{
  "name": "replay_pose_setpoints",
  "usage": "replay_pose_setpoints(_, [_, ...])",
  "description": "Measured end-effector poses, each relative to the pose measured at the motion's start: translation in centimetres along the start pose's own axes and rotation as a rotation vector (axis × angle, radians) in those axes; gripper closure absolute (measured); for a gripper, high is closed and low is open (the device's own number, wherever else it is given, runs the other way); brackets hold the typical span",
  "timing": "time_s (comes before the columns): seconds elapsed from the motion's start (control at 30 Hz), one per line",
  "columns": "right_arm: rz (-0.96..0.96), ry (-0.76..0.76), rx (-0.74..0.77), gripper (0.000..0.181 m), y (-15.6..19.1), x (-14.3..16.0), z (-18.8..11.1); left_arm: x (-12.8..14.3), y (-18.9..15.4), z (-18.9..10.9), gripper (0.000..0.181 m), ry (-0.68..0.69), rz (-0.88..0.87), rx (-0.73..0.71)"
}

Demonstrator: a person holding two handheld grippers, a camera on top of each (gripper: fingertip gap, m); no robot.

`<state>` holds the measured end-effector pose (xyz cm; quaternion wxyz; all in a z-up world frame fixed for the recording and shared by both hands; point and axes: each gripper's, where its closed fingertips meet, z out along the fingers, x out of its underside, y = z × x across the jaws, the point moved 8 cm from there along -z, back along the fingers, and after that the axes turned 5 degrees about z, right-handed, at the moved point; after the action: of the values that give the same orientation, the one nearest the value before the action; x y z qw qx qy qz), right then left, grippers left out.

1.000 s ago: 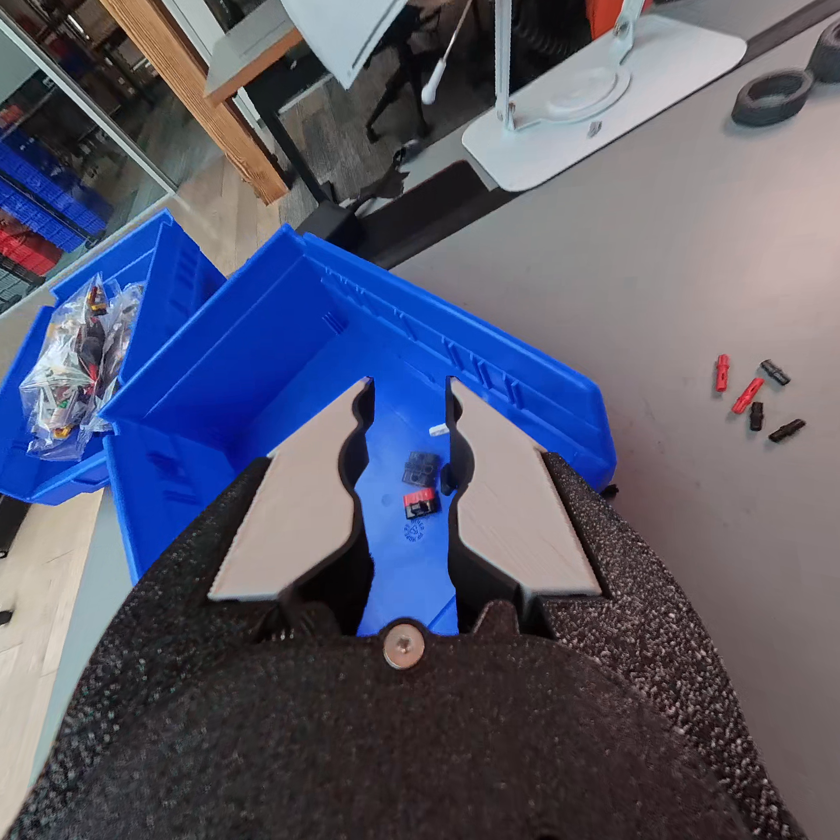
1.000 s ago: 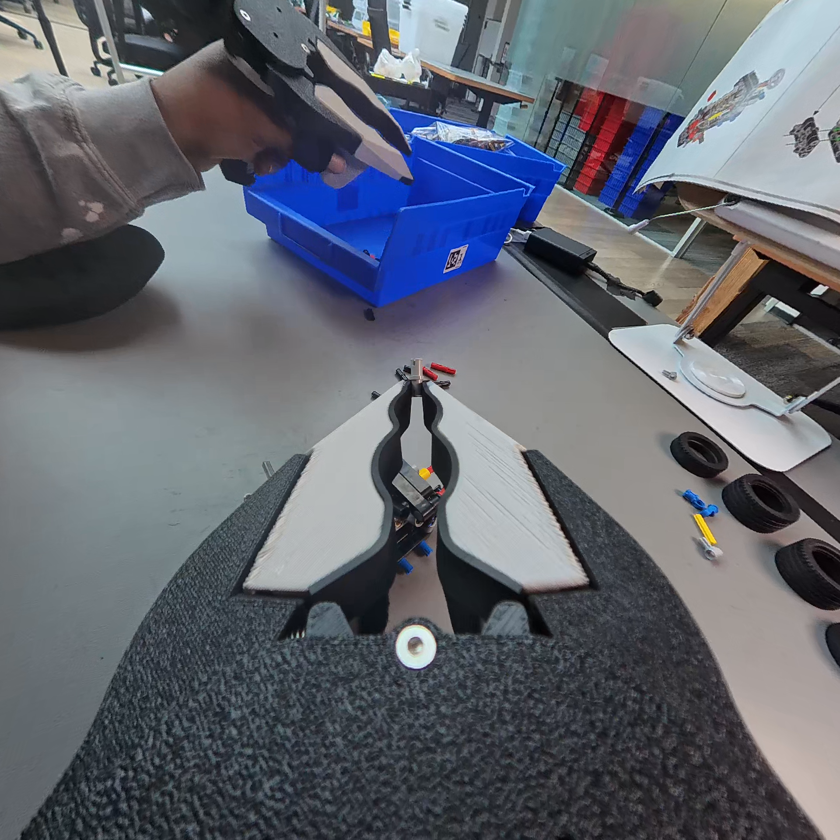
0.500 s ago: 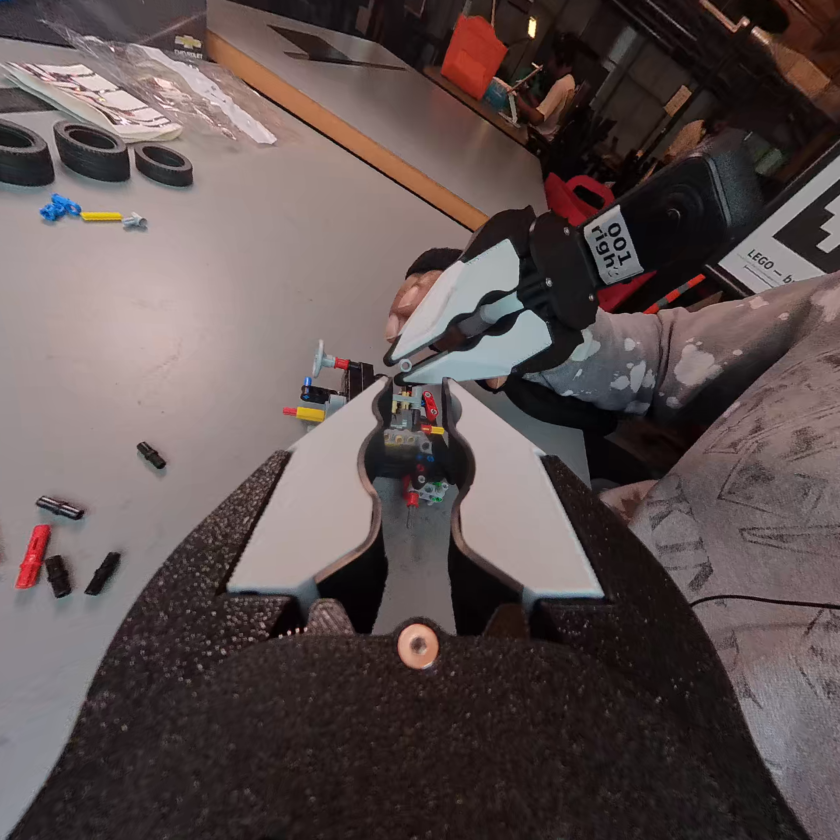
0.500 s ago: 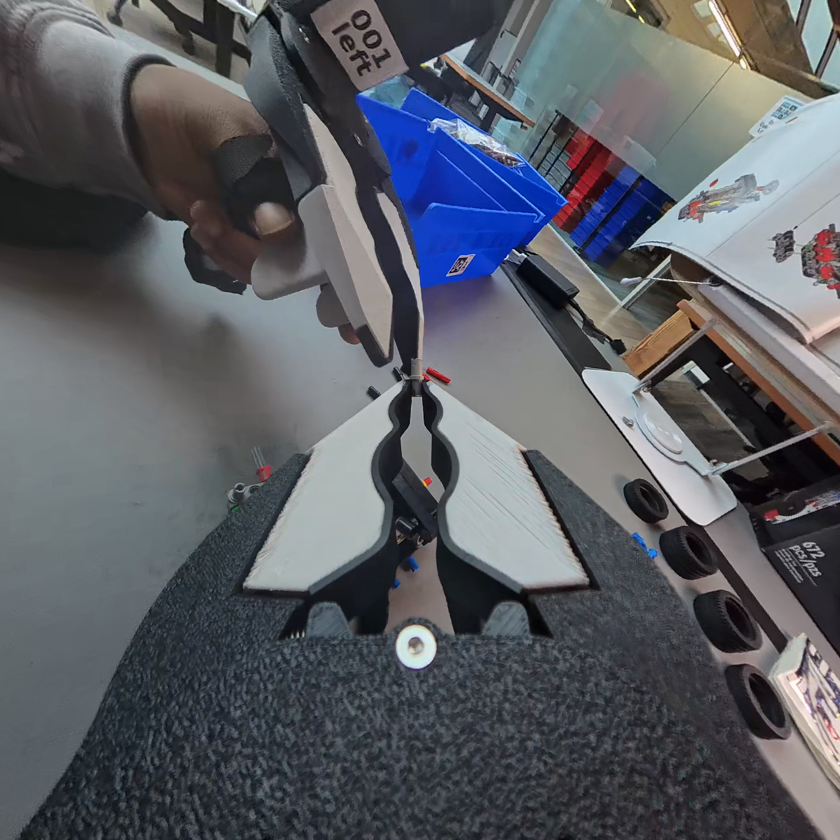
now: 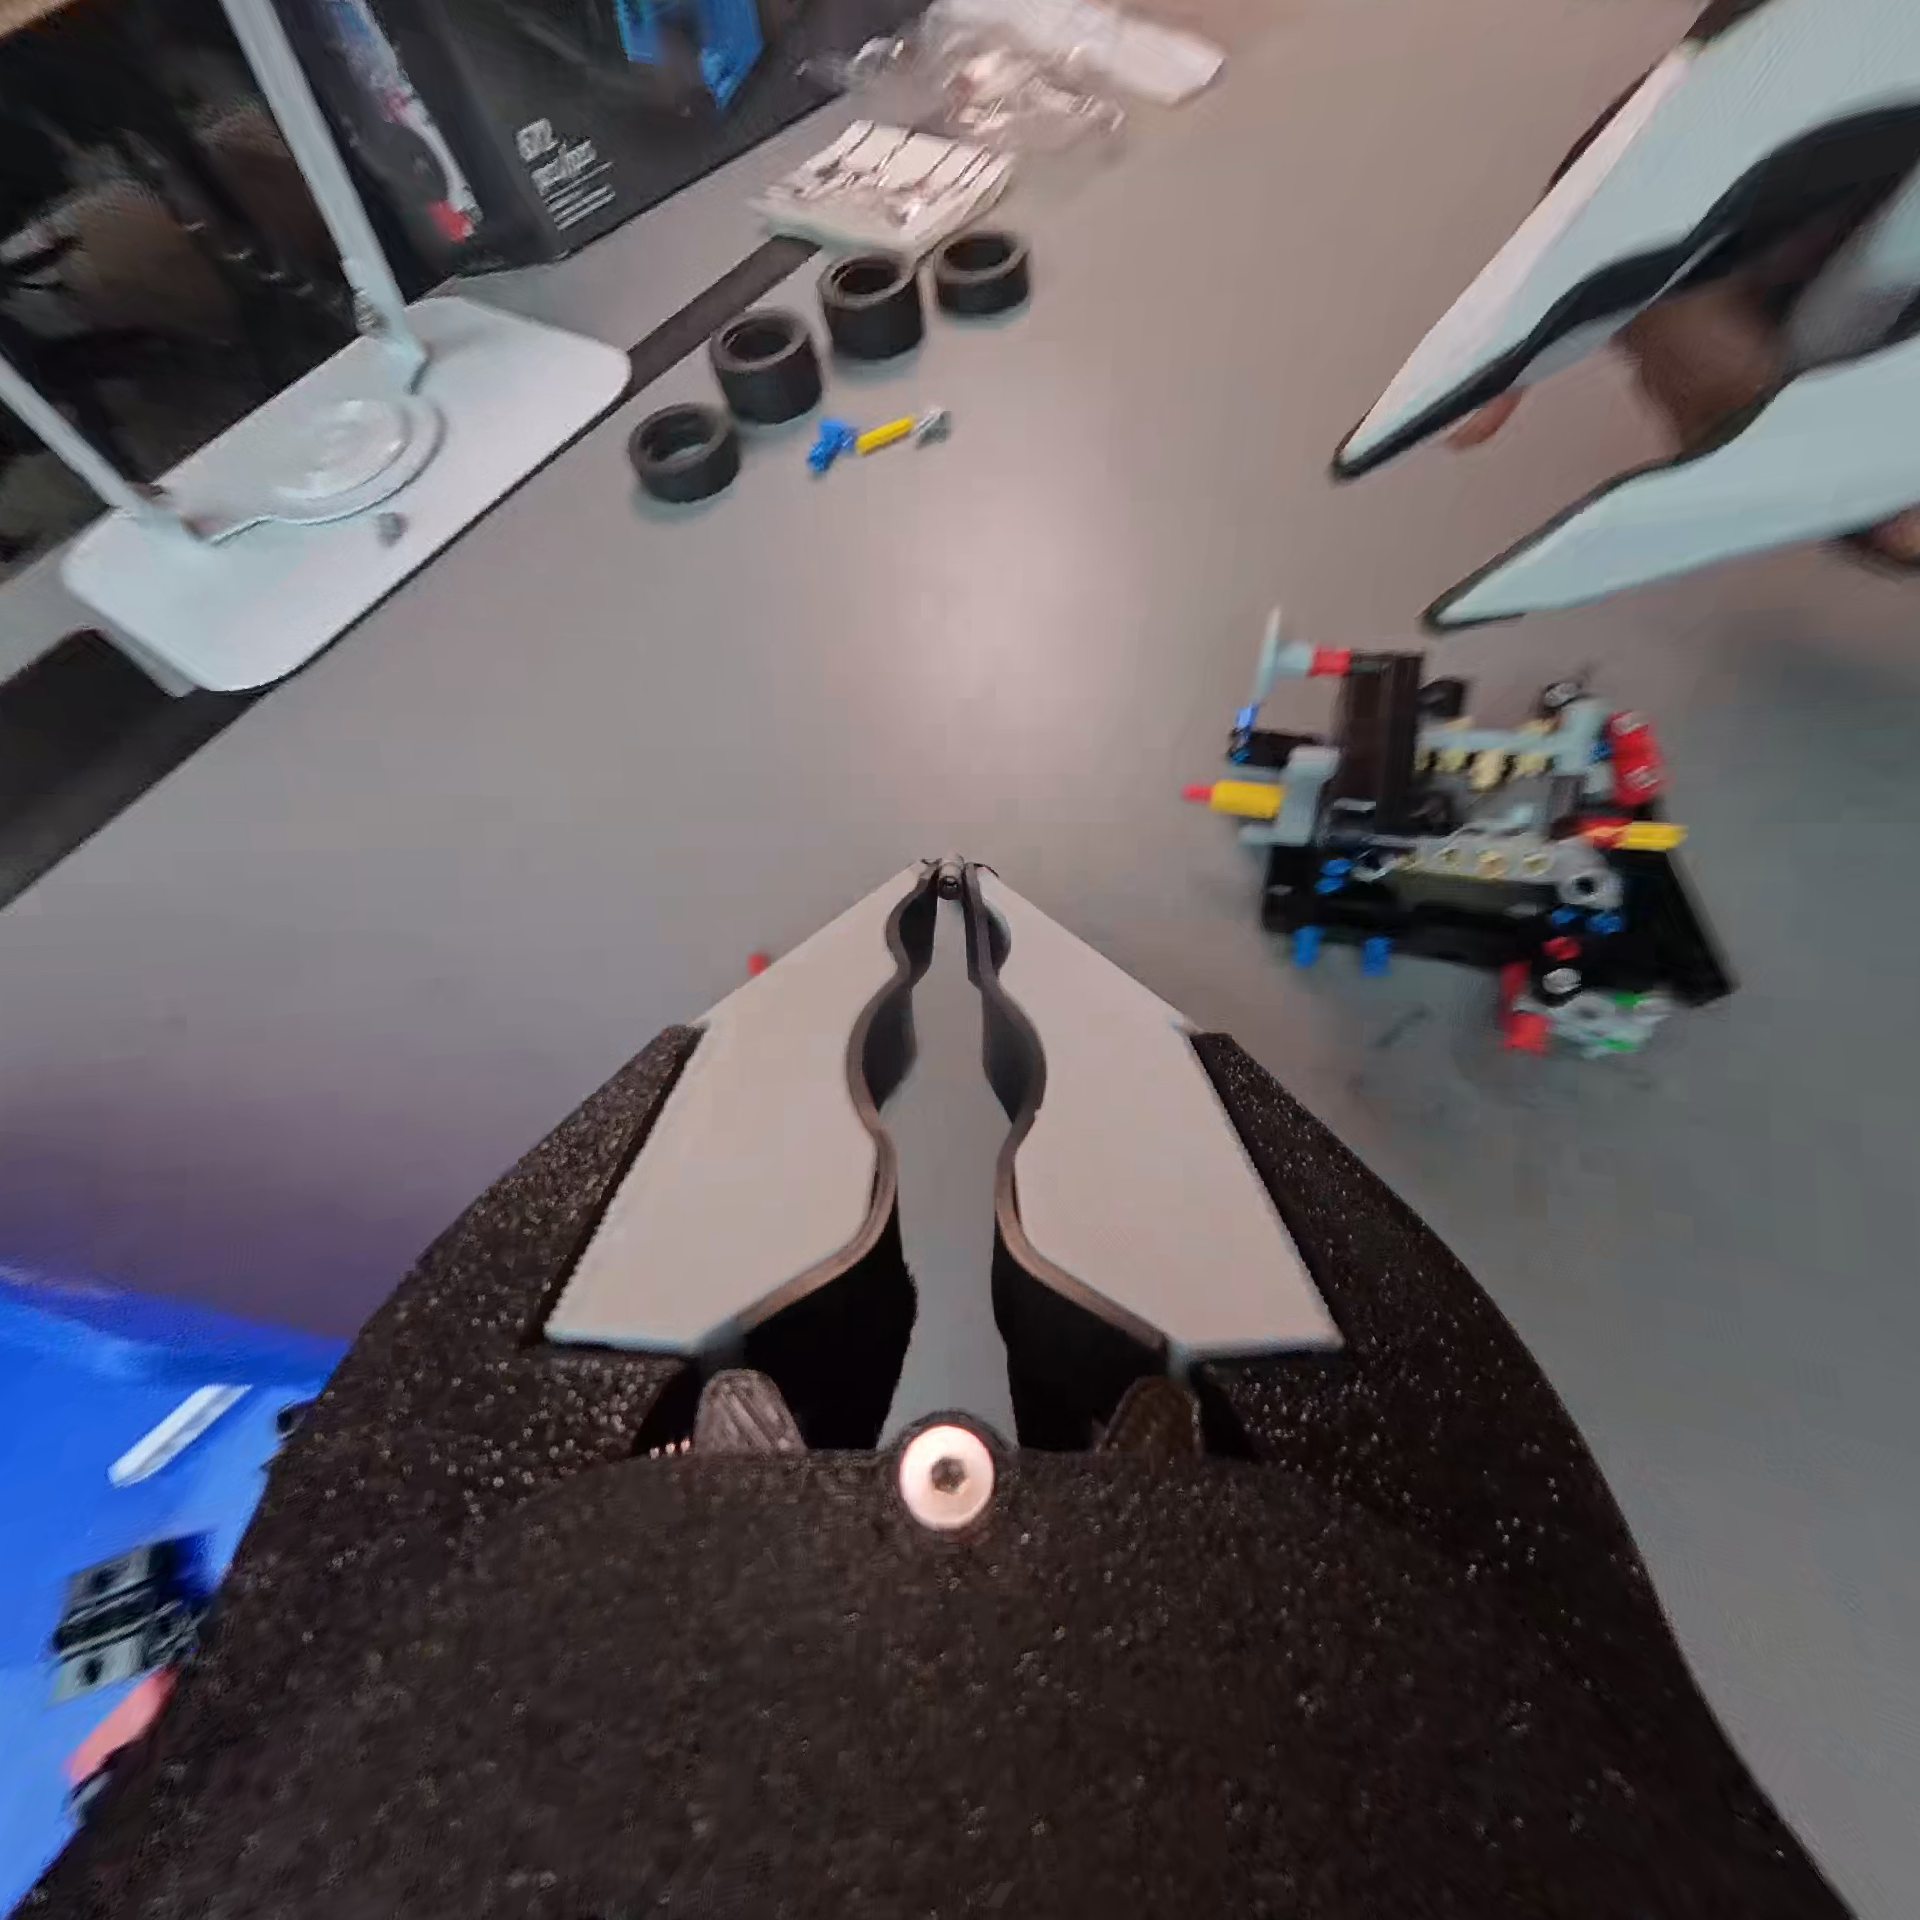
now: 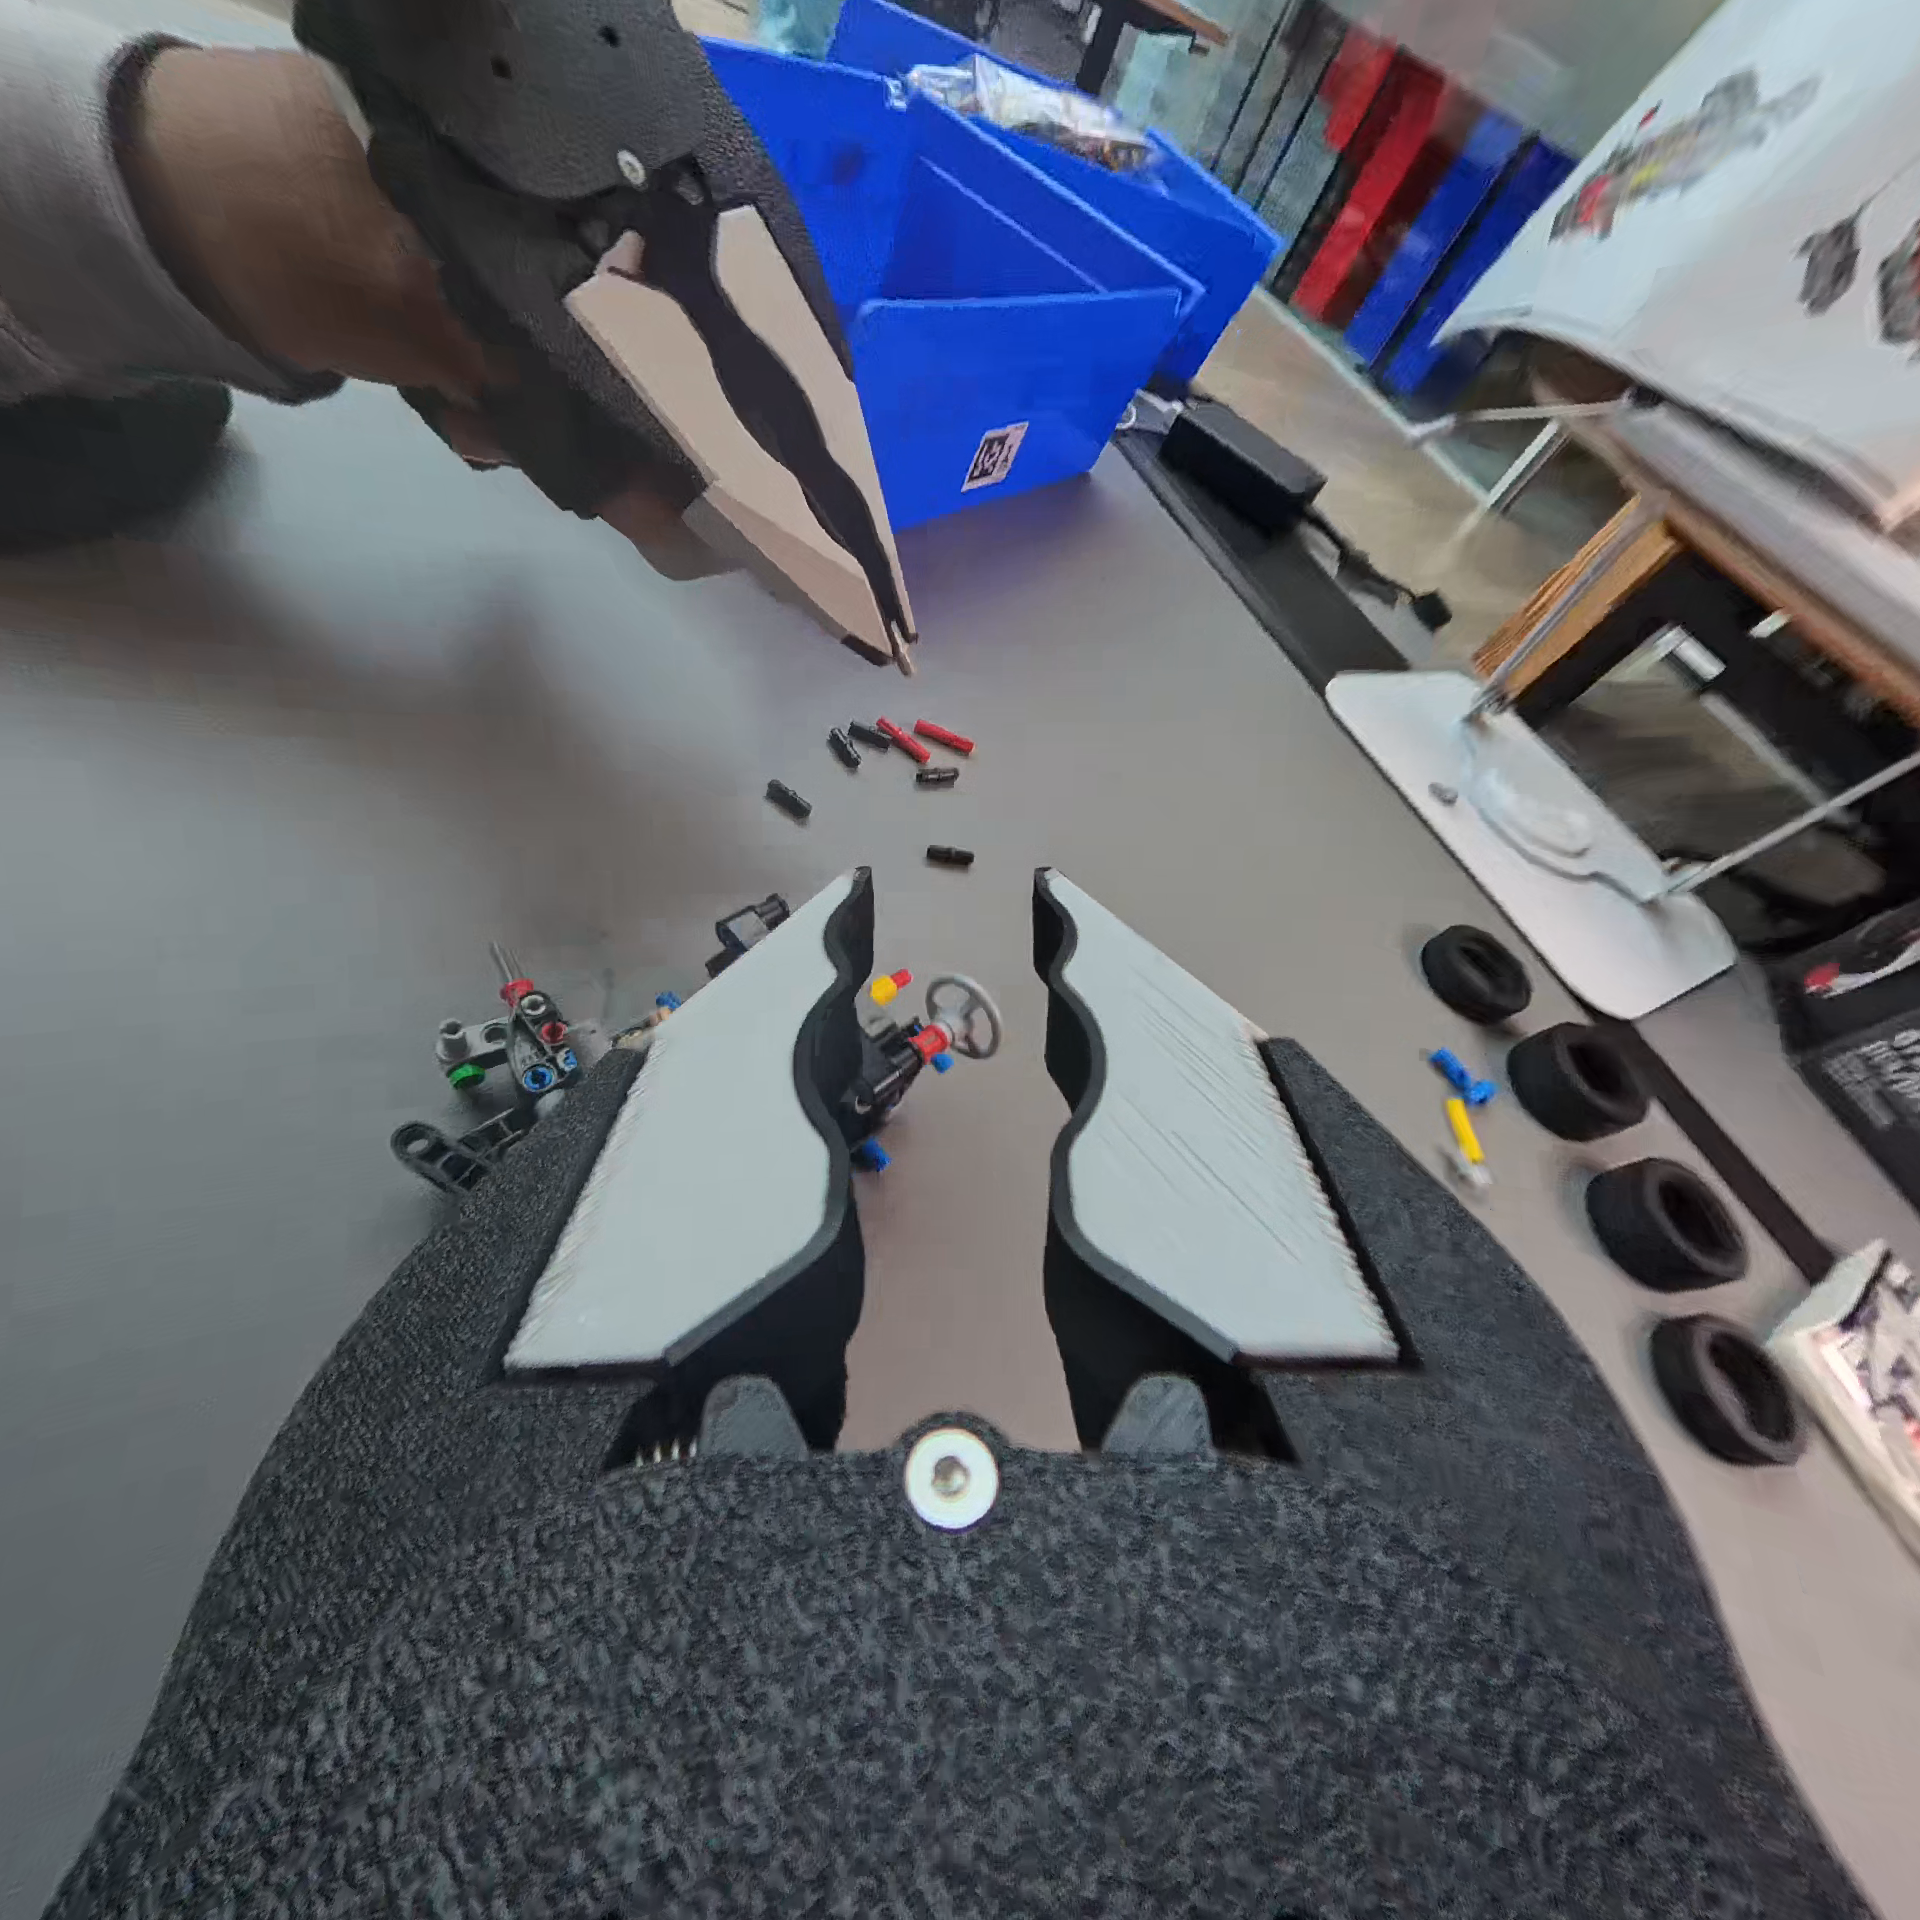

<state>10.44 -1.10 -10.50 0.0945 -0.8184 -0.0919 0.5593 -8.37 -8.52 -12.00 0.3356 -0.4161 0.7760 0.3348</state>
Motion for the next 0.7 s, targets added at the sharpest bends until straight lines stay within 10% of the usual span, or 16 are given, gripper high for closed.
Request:
replay_pose_setpoints(0.2, [0.295, 0.123, -0.212, 0.146, -2.6, 2.5, -0.8, 3.2, 1.1, 1.5, 0.169, 0.211, -0.003, -0.040])
replay_pose_setpoints(0.7, [-0.010, 0.414, -0.330, 0.164, -1.6, 1.6, 2.1, 1.1, 0.0, -0.4, 0.154, -0.082, -0.056, 0.079])
